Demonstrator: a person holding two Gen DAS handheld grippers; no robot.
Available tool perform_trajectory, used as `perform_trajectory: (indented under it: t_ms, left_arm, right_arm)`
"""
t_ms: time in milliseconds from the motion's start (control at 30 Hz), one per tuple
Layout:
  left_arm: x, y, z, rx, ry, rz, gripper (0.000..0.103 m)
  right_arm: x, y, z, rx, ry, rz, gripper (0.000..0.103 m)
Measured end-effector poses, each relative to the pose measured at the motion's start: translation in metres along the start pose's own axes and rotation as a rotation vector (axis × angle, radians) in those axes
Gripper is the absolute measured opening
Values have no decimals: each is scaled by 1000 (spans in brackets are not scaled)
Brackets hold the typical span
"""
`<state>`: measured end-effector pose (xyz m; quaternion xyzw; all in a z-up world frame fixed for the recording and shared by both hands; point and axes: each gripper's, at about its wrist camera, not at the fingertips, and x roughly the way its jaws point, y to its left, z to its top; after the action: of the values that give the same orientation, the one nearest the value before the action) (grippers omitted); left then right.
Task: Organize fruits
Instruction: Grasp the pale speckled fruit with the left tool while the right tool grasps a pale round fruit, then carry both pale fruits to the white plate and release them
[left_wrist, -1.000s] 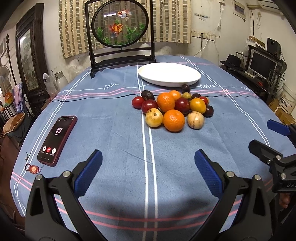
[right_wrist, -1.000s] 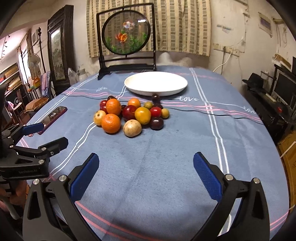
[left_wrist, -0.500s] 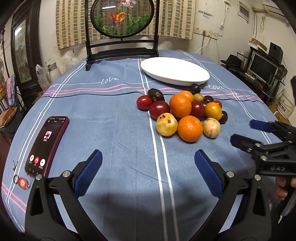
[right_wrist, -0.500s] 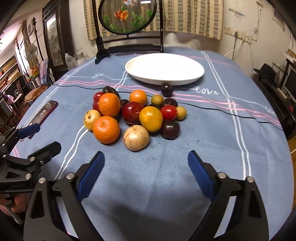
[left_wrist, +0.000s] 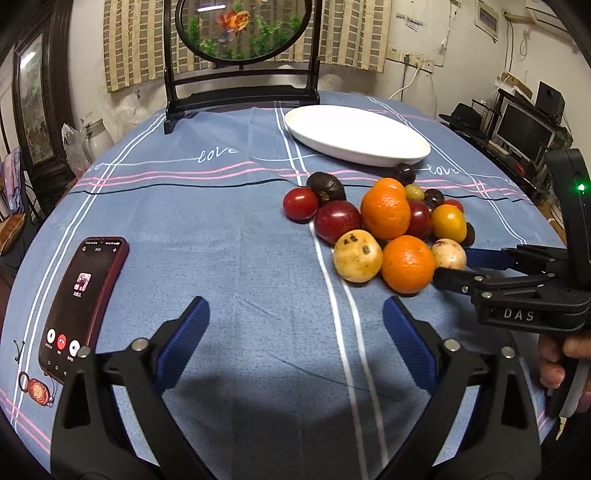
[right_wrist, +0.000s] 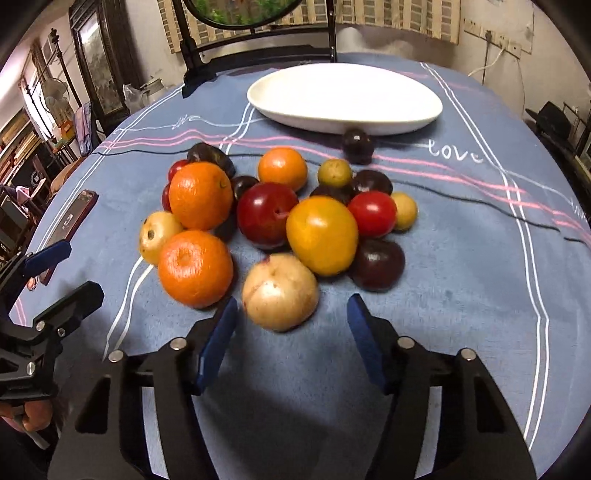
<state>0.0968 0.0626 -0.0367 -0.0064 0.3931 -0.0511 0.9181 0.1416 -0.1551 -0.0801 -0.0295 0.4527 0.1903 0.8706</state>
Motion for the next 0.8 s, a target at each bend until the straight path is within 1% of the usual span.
perform_trajectory:
  t_ms: [33, 133, 167, 200, 267, 333, 533, 600, 667, 800]
  left_arm:
    - [1, 1, 0, -3, 3, -5, 90]
    - [3, 1, 2, 0, 8, -21, 85]
    - [4, 0, 3, 7, 9, -22, 84]
    - [5, -2, 5, 19, 9, -24, 83]
    - [6, -4, 10, 34, 9, -44, 76]
    - [10, -8, 18, 56, 0, -67, 73]
    - [28, -18, 29, 103, 28, -129, 52]
    - [31, -20, 29, 117, 38, -156, 51]
    - [32, -21, 27, 138, 47, -177, 47]
    - [37, -27, 26, 220, 59, -195, 41]
  right_arm:
    - [0, 0, 1, -1, 0, 0, 59]
    - [0, 0, 3, -4, -5, 18, 47]
    - [-1, 0, 2, -8, -8, 28, 40]
    - [-2, 1, 2, -9, -10, 38, 40]
    - [-8, -1, -2, 0, -20, 53, 40]
    - [-16, -7, -9, 15, -40, 77, 40]
    - [-28, -22, -23, 42, -60, 91, 40]
    - [-32, -25, -25, 50, -72, 99, 40]
    - [-35, -26, -26, 49, -82, 104, 40]
    - [-34, -28, -27, 58, -89, 118, 40]
